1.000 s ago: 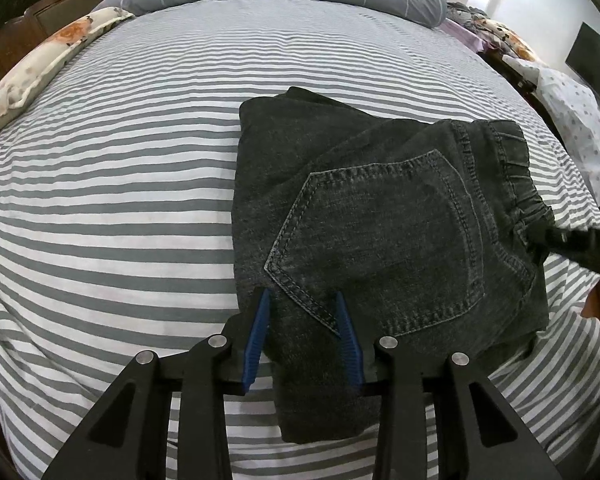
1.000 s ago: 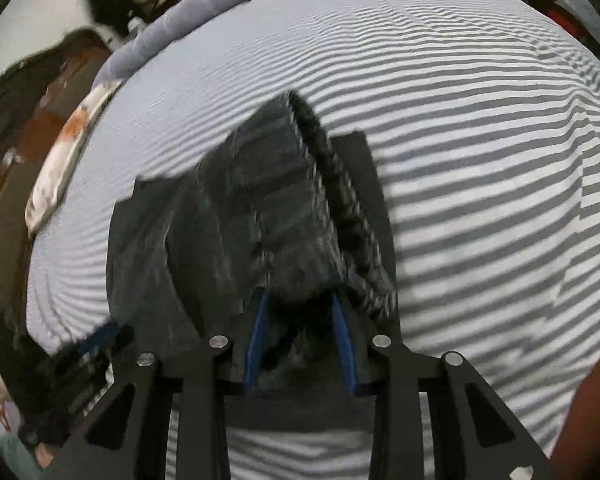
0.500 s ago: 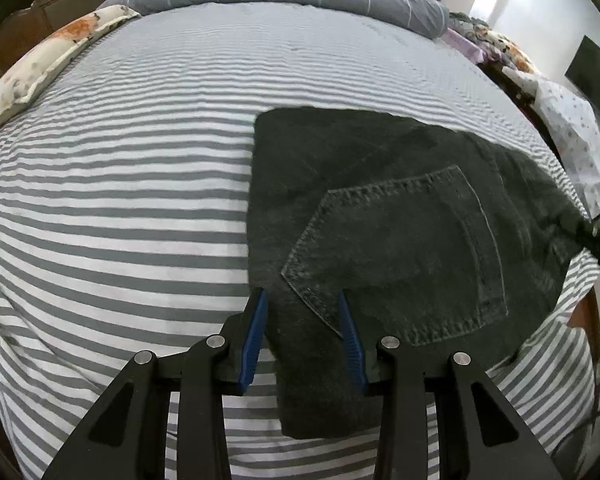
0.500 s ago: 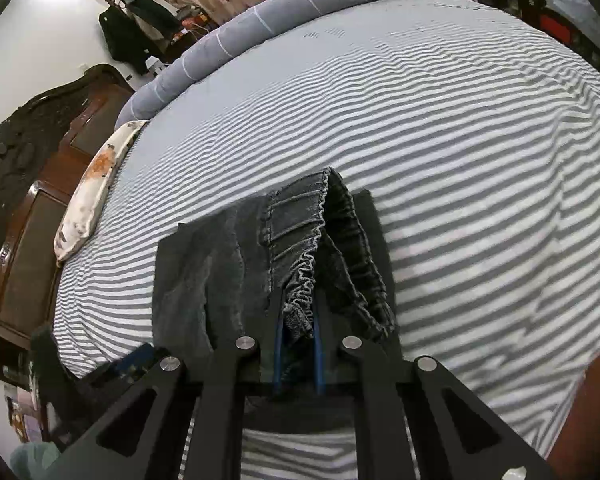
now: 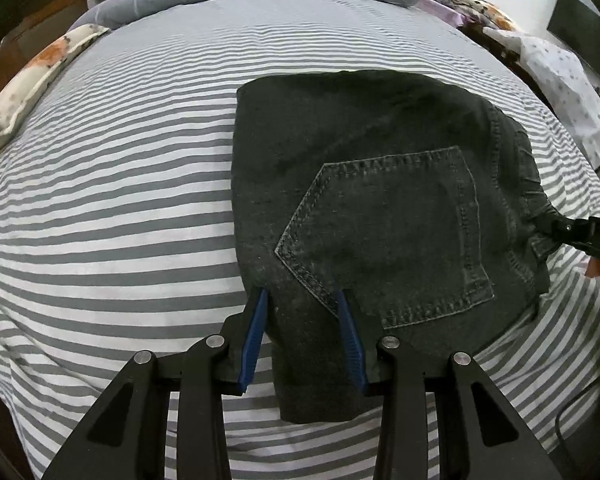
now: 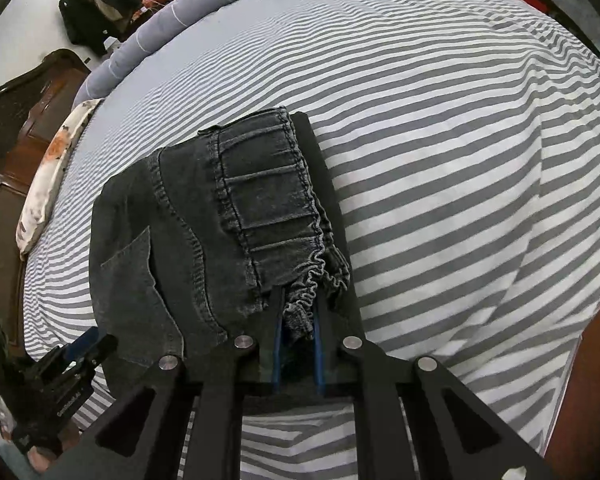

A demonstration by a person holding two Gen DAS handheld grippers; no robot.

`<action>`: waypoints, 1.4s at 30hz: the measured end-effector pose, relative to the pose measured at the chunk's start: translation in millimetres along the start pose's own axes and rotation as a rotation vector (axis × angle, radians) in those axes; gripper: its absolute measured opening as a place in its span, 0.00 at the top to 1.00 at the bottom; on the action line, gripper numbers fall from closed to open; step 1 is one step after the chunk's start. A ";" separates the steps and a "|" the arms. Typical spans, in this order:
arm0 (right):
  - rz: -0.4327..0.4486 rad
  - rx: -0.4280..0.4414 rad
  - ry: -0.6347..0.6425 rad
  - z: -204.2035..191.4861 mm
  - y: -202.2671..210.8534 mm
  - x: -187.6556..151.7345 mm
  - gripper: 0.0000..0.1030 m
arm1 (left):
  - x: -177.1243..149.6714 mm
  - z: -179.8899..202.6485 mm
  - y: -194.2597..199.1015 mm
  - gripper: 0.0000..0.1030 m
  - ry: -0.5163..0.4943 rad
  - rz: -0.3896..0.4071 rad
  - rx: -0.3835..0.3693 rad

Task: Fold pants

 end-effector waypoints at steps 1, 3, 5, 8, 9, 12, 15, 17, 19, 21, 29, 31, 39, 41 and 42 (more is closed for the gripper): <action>0.001 0.003 -0.010 1.5 1.2 -1.3 0.90 | -0.6 1.2 0.0 0.63 -0.012 0.000 0.002; 0.001 -0.005 -0.008 2.1 -1.6 -2.3 0.89 | -2.2 3.9 -2.9 0.63 -0.043 -0.008 0.019; -0.001 -0.032 0.011 -0.7 -10.6 -0.9 0.88 | -1.1 7.1 -7.5 0.62 -0.070 -0.021 0.041; -0.022 -0.033 -0.010 -1.6 -19.7 4.6 0.85 | -0.9 11.2 -9.9 0.61 -0.089 -0.024 0.068; -0.032 -0.026 -0.022 -1.0 -19.6 6.6 0.83 | -0.6 10.6 -9.2 0.61 -0.085 -0.026 0.067; -0.041 -0.026 -0.039 0.5 -13.0 10.3 0.60 | 2.7 4.0 -1.9 0.61 -0.045 -0.012 0.046; 0.025 0.014 -0.076 1.4 10.1 20.5 0.58 | 8.6 -8.9 16.0 0.61 0.013 0.058 0.032; 0.086 0.033 -0.035 -9.7 24.1 26.6 0.58 | 10.8 -13.2 24.1 0.61 0.025 0.090 0.023; 0.111 0.074 0.051 -32.9 31.1 35.5 0.58 | 14.1 -11.6 25.7 0.61 0.023 0.096 0.007; 0.101 0.097 0.122 -57.8 27.4 42.8 0.59 | 14.5 -8.0 21.5 0.61 0.018 0.079 -0.014; 0.026 0.009 0.317 -121.3 -43.2 63.8 0.67 | 4.4 9.1 -2.5 0.61 -0.060 -0.002 -0.021; 0.003 -0.045 0.347 -120.4 -59.7 61.2 0.75 | 5.3 9.7 -4.8 0.60 -0.065 -0.002 -0.021; 0.003 -0.107 0.403 -121.7 -60.6 58.9 0.73 | 5.9 9.4 -7.3 0.60 -0.068 -0.008 -0.011; -0.002 -0.093 0.389 -122.2 -50.7 54.2 0.73 | 4.7 12.4 -2.9 0.60 -0.072 -0.004 -0.006; -0.003 -0.082 0.389 -119.9 -42.7 49.5 0.73 | 4.0 13.3 -0.6 0.60 -0.071 -0.005 -0.008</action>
Point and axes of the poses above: each gripper's, at about its wrist camera, not at the fingertips, and y roughly against the way its jaws point, z to its right, x to its top, the point moved 1 cm from there along -y, roughly the way its jaws point, and after that the axes turned 10 degrees about -y, right-handed, at the moved point
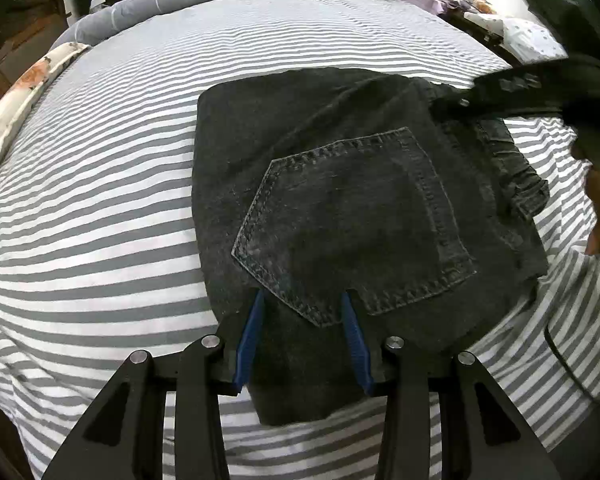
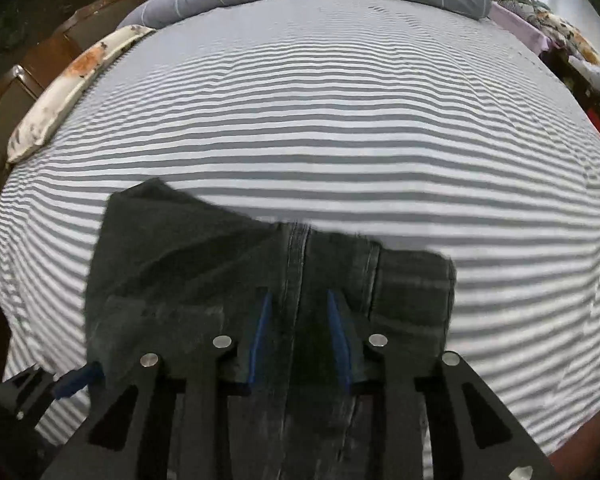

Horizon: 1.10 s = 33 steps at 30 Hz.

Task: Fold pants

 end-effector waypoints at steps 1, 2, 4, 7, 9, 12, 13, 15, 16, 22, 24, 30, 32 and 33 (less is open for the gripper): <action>0.002 0.009 0.002 0.1 7.0 -5.3 0.73 | 1.0 2.2 0.6 0.60 0.001 0.001 -0.006; 0.000 0.018 0.008 1.5 14.9 -14.9 0.73 | 1.8 3.9 1.0 0.60 0.002 0.001 -0.012; -0.010 0.031 0.005 3.7 25.2 -31.7 0.72 | 0.4 7.8 4.2 0.60 -0.003 -0.002 -0.014; -0.039 0.048 -0.025 15.3 33.5 -58.5 0.72 | -5.4 15.7 7.5 0.60 -0.020 -0.010 -0.023; -0.055 0.057 -0.051 23.2 33.9 -72.7 0.71 | -9.8 19.9 6.7 0.59 -0.036 -0.019 -0.026; -0.074 0.065 -0.080 37.8 25.1 -86.4 0.71 | -14.3 27.2 0.3 0.59 -0.055 -0.046 -0.021; -0.079 0.068 -0.090 39.0 22.5 -85.4 0.71 | -15.8 31.3 -2.3 0.59 -0.066 -0.056 -0.019; -0.090 0.080 -0.099 40.0 15.0 -77.8 0.71 | -16.1 33.5 -6.4 0.59 -0.077 -0.064 -0.013; -0.092 0.080 -0.098 39.2 13.1 -76.4 0.71 | -16.5 33.8 -8.7 0.59 -0.074 -0.067 -0.017; -0.092 0.236 -0.135 51.6 26.5 -63.6 0.58 | -7.9 7.4 10.0 0.58 0.017 -0.023 -0.115; -0.043 0.336 -0.184 72.6 41.2 -55.7 0.45 | -3.7 -12.3 22.4 0.58 0.081 0.034 -0.162; -0.067 0.454 -0.306 137.5 31.7 -34.5 0.40 | -5.4 -76.0 12.6 0.53 0.274 0.029 -0.223; -0.104 0.486 -0.339 152.7 17.6 -31.2 0.40 | -9.2 -94.0 2.3 0.53 0.359 0.013 -0.263; -0.133 0.518 -0.351 158.3 8.1 -29.6 0.40 | -8.6 -97.7 -3.9 0.53 0.399 0.008 -0.290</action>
Point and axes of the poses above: each gripper's, at about its wrist camera, not at the fingertips, and y roughly against the way its jaws point, z to its right, x to its top, the point moved 1 cm from there along -y, roughly the way its jaws point, and after that the axes turned 10 degrees about -y, right-handed, at the moved point
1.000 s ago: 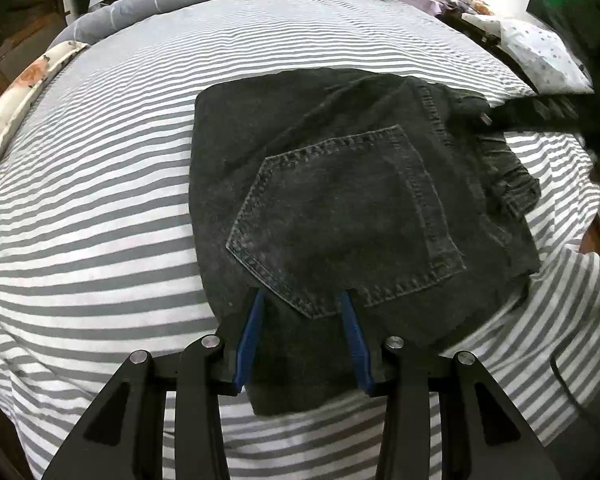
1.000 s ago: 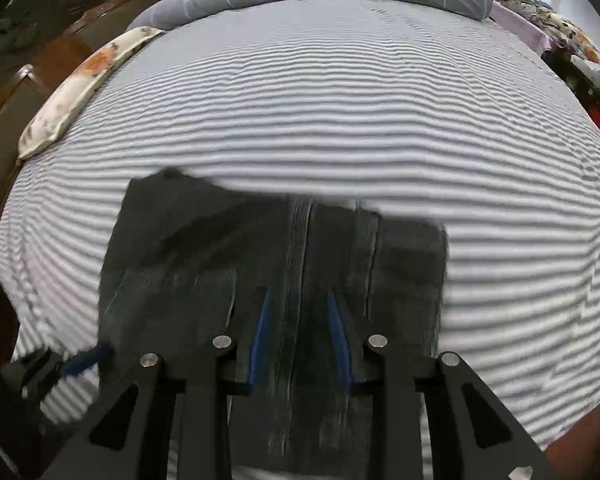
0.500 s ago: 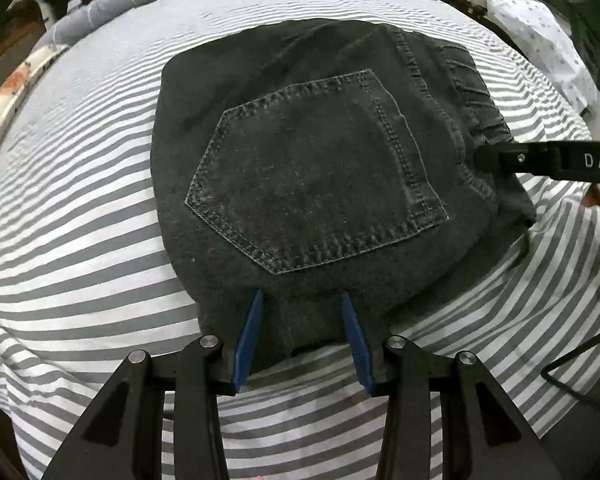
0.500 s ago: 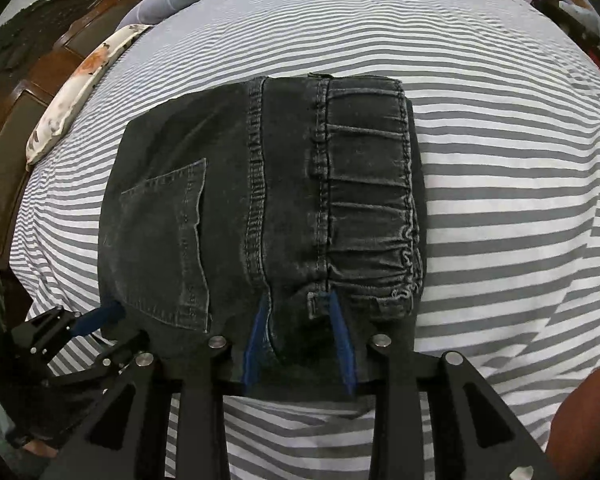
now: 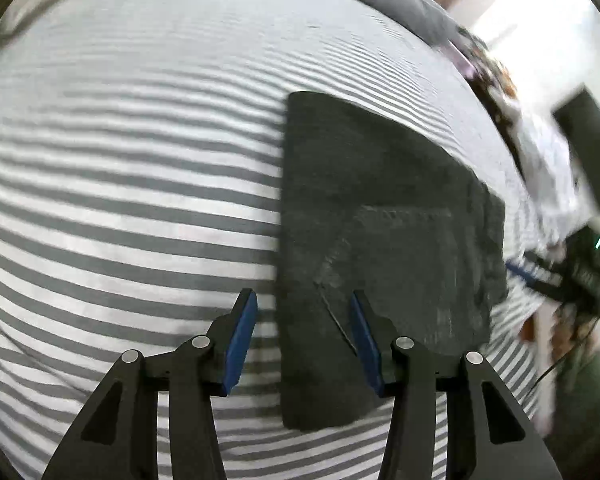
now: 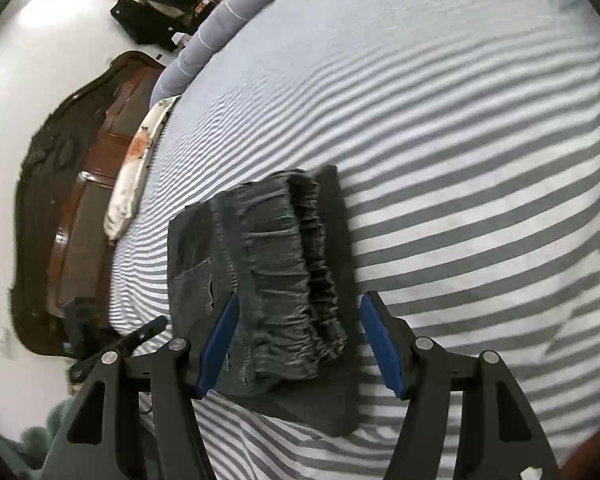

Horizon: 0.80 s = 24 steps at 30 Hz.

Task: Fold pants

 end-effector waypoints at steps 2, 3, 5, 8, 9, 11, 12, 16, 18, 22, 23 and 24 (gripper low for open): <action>-0.022 0.015 -0.012 10.7 -4.4 3.3 0.40 | 0.8 -17.7 -5.0 0.53 0.077 -0.011 -0.055; -0.034 0.030 -0.018 14.3 -7.5 6.3 0.41 | 0.9 -22.2 -7.9 0.53 0.103 -0.012 -0.090; -0.053 0.050 -0.035 21.6 -14.4 11.1 0.43 | 3.0 -29.5 -4.5 0.53 0.110 -0.009 -0.117; -0.083 0.090 -0.014 26.7 -24.4 14.1 0.44 | 4.1 -28.1 -11.0 0.53 0.098 -0.022 -0.171; -0.088 0.104 -0.001 27.6 -27.0 15.1 0.45 | 5.6 -27.3 -14.3 0.53 0.094 -0.026 -0.189; -0.096 0.140 0.021 24.3 -32.6 14.3 0.45 | 7.3 -25.8 -16.5 0.53 0.086 -0.026 -0.206; -0.107 0.155 0.024 24.4 -36.5 15.0 0.45 | 10.0 -25.2 -18.5 0.53 0.087 -0.024 -0.215; -0.158 0.222 0.027 21.1 -48.1 20.0 0.45 | 11.9 -34.2 -17.2 0.53 0.117 -0.010 -0.257; -0.170 0.226 0.029 19.1 -51.8 20.3 0.45 | 12.6 -31.7 -17.8 0.53 0.102 -0.011 -0.247; -0.159 0.190 0.024 17.4 -52.8 18.6 0.51 | 16.4 -24.8 -20.5 0.53 0.098 -0.014 -0.214; -0.149 0.170 0.021 16.2 -53.0 17.9 0.53 | 17.8 -19.9 -21.7 0.53 0.089 -0.020 -0.193; -0.140 0.151 0.017 15.3 -52.1 16.4 0.57 | 18.7 -14.4 -20.3 0.54 0.069 -0.027 -0.155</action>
Point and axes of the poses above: each gripper's, at about its wrist camera, not at the fingertips, and y roughly against the way its jaws point, z to its right, x to its top, the point moved 1 cm from there along -y, roughly the way its jaws point, and after that the axes turned 10 degrees about -y, right-handed, at the moved point
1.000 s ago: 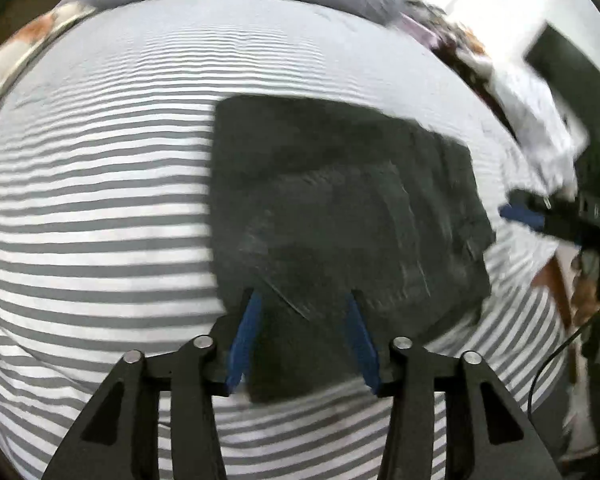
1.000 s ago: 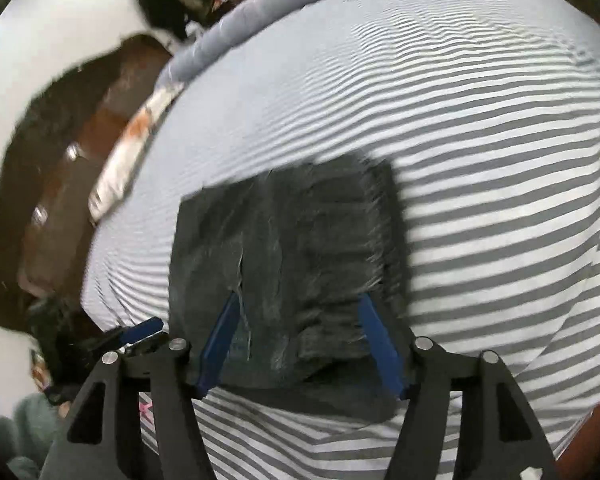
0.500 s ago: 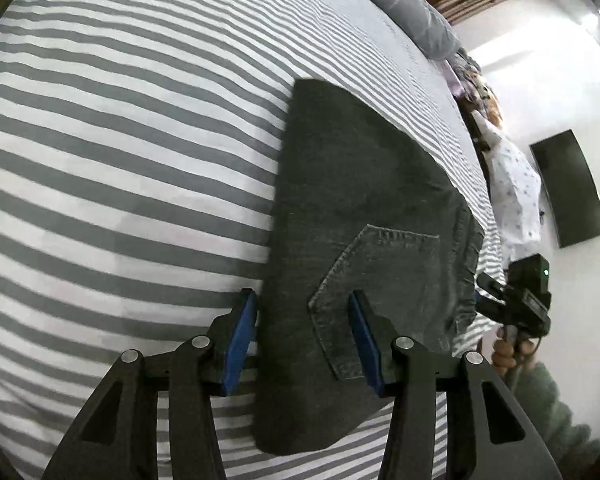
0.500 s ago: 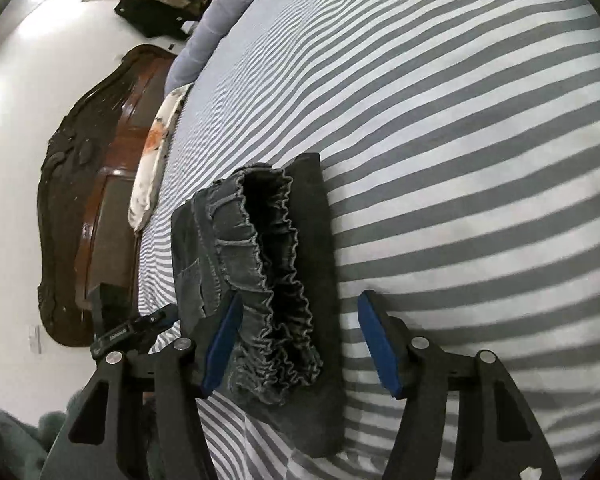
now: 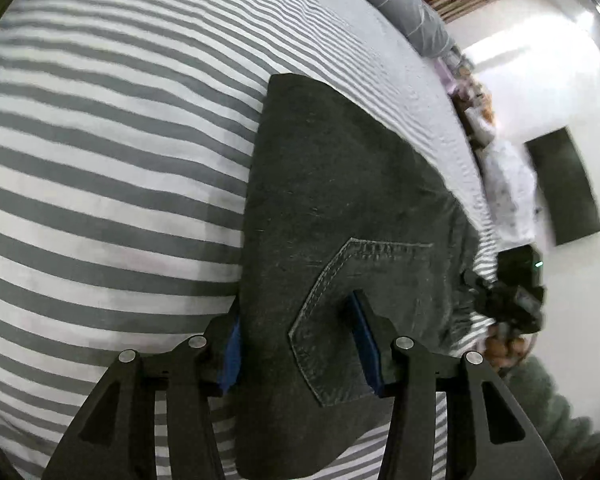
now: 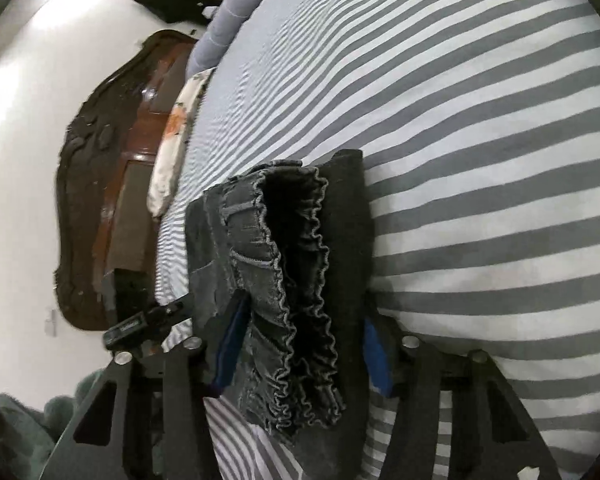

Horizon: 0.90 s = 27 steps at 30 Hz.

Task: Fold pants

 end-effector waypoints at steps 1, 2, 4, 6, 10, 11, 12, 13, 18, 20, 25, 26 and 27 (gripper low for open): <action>0.009 -0.019 0.001 -2.1 0.6 -0.6 0.64 | 0.0 4.9 0.9 0.59 -0.020 -0.001 0.025; 0.012 -0.020 0.000 -4.9 0.6 -2.2 0.66 | 0.5 10.6 -0.4 0.67 -0.041 -0.003 0.047; 0.036 -0.047 0.001 -11.1 0.4 -6.7 0.71 | 0.6 20.8 -1.3 0.73 -0.082 -0.007 0.097; 0.066 -0.083 0.015 -20.3 2.8 -12.0 0.75 | 0.8 25.3 3.3 0.82 -0.093 0.009 0.114; 0.115 -0.135 0.016 -39.1 11.9 -20.7 0.77 | 1.3 31.1 17.2 0.90 -0.089 0.063 0.091; 0.123 -0.151 0.022 -46.5 13.4 -22.8 0.77 | 1.8 34.7 21.0 0.90 -0.098 0.078 0.091; 0.131 -0.160 0.021 -53.1 15.0 -23.9 0.77 | 3.3 40.4 26.1 0.90 -0.115 0.093 0.099; 0.136 -0.170 0.024 -60.2 16.3 -24.2 0.78 | 4.2 44.7 28.9 0.90 -0.128 0.103 0.103; 0.150 -0.192 0.073 -100.4 16.7 -16.5 0.78 | 18.1 57.5 52.8 0.91 -0.163 0.175 0.082; 0.152 -0.192 0.098 -117.6 11.5 -7.4 0.78 | 27.8 53.1 64.5 0.91 -0.167 0.204 0.089; 0.143 -0.172 0.130 -149.3 -17.8 22.8 0.78 | 59.8 19.3 85.6 0.91 -0.138 0.247 0.129; 0.138 -0.170 0.130 -153.2 -25.2 28.2 0.78 | 66.2 10.3 87.7 0.91 -0.127 0.249 0.142; 0.130 -0.173 0.138 -158.6 -37.2 36.7 0.78 | 71.1 2.2 88.2 0.91 -0.121 0.247 0.153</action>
Point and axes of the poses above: each gripper's, at about its wrist camera, not at the fingertips, and y roughly against the way its jaws point, z to its right, x to its top, the point moved 1 cm from there along -y, roughly the way its jaws point, and after that the axes turned 10 degrees about -y, right-handed, at the moved point
